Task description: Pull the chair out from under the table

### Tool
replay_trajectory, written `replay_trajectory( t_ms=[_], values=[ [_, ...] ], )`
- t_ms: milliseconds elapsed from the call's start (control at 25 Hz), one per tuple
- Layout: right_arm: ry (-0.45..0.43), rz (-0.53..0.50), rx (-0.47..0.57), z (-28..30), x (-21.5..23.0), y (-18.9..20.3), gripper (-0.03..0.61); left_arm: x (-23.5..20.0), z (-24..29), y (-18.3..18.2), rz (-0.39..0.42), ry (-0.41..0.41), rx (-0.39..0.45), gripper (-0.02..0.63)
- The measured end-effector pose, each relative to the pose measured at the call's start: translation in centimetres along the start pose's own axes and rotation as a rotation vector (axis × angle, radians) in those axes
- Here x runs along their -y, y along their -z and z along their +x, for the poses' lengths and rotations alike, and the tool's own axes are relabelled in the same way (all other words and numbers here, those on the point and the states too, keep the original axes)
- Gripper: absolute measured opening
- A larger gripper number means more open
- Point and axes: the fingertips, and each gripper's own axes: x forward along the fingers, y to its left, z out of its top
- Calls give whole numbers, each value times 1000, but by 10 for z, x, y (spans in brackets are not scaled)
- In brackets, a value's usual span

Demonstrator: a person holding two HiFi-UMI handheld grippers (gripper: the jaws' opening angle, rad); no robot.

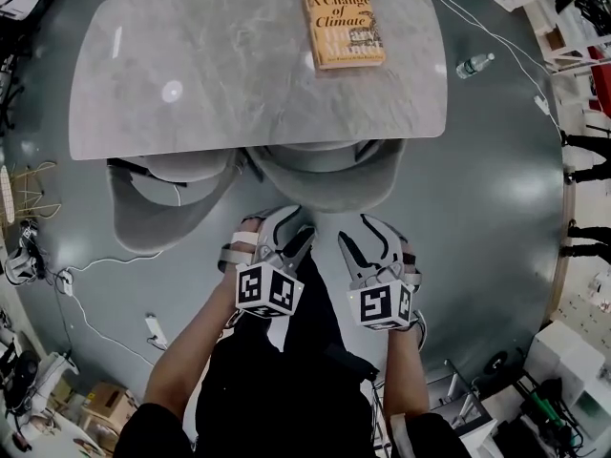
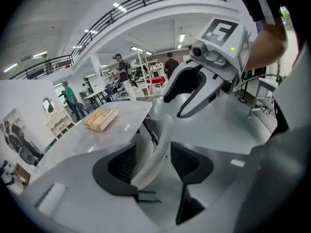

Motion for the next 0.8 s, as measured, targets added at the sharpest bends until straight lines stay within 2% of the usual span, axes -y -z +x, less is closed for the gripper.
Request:
replay_trajectory(
  t_ms=[120, 280, 520, 800],
  values=[
    [-31, -112, -62, 9, -3, 9, 221, 2, 9, 1, 20, 7, -18, 239],
    [-68, -196, -103, 20, -5, 20, 230, 2, 19, 3, 49, 8, -43, 256],
    [-144, -272, -154, 32, -8, 35, 233, 3, 32, 6, 83, 50, -95, 259],
    [-174, -331, -166, 36, -3, 41, 238, -3, 37, -2, 98, 17, -121, 272]
  ],
)
